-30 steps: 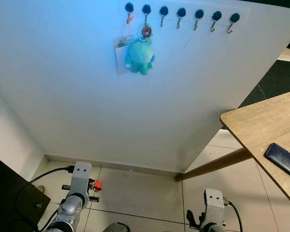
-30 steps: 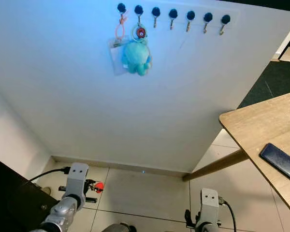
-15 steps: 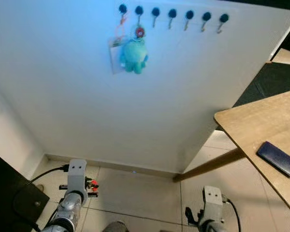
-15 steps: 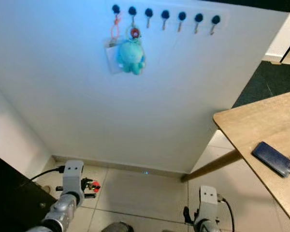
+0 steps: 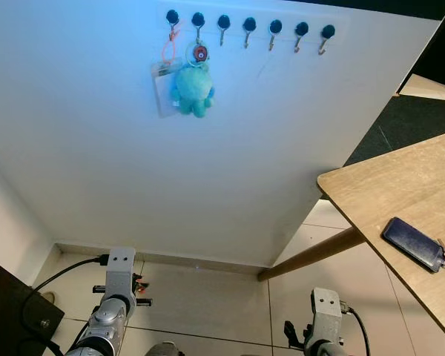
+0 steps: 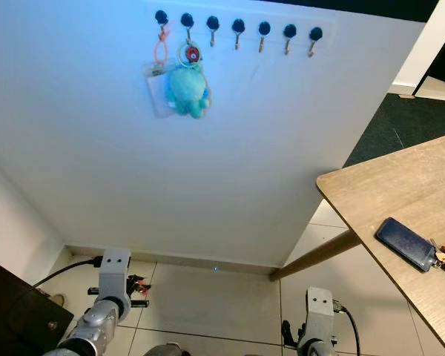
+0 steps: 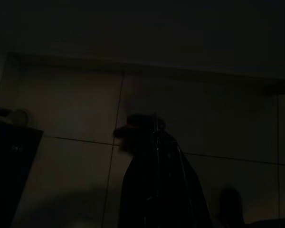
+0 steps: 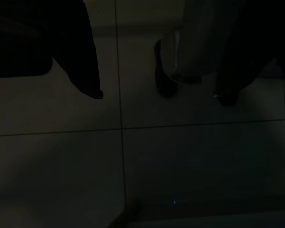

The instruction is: Hang keys on a hook

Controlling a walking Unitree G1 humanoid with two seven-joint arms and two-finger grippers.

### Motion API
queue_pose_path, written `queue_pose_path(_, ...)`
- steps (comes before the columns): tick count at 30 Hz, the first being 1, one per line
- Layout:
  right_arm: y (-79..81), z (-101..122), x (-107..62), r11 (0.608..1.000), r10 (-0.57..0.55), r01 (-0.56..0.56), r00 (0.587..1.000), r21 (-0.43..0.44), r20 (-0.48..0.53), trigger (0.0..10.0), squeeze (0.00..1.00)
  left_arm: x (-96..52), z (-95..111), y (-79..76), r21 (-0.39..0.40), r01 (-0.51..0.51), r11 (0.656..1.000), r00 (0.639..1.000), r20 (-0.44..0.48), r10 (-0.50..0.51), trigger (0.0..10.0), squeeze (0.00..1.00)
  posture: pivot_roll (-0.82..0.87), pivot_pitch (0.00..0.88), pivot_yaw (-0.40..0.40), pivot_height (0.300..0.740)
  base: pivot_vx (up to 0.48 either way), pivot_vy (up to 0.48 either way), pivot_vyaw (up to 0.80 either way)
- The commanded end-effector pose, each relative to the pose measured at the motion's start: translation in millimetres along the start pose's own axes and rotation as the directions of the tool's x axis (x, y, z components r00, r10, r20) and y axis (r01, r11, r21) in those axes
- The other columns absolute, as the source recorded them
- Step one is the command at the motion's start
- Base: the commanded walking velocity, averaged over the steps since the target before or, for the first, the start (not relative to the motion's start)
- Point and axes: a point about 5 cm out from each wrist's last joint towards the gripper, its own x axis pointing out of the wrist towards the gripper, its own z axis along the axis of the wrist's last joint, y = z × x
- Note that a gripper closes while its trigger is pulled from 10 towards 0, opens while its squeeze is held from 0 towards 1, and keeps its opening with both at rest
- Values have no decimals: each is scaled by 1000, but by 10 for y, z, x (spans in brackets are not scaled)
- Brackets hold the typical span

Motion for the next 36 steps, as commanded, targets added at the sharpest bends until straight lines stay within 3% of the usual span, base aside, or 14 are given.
queue_pose_path(1, -4, -34, -7, 1000, -2, 2, 1000, 3, -14, 10000, 0, -14, -45, -5, 12, 14, 1000, 1000, -13, -13, 10000, 0, 102, 51, -64, 740, 0, 0, 0)
queue_pose_path(10, 5, -20, -2, 1000, -3, 3, 1000, 4, -11, 10000, 0, -10, -23, -6, 27, 20, 999, 1000, -2, -20, 10000, 0, 105, 50, -61, 740, 0, 340, 0)
queue_pose_path(23, 42, -11, 5, 1000, 3, -3, 1000, 8, -9, 10000, 0, 3, 73, -70, 85, 81, 993, 995, 53, -86, 10000, 0, 104, 54, -56, 740, 0, 0, 0)
queue_pose_path(31, 22, -49, -7, 1000, -1, 1, 1000, 7, -17, 10000, 0, -6, 64, -74, 82, 84, 993, 994, 65, -89, 10000, 0, 105, 60, -58, 740, 0, -480, 0)
queue_pose_path(36, 3, -46, -10, 1000, -11, 11, 1000, 8, -12, 10000, 0, -8, 96, -29, 91, 43, 995, 995, 88, -51, 10000, 0, 101, 64, -46, 740, 0, 0, 0)
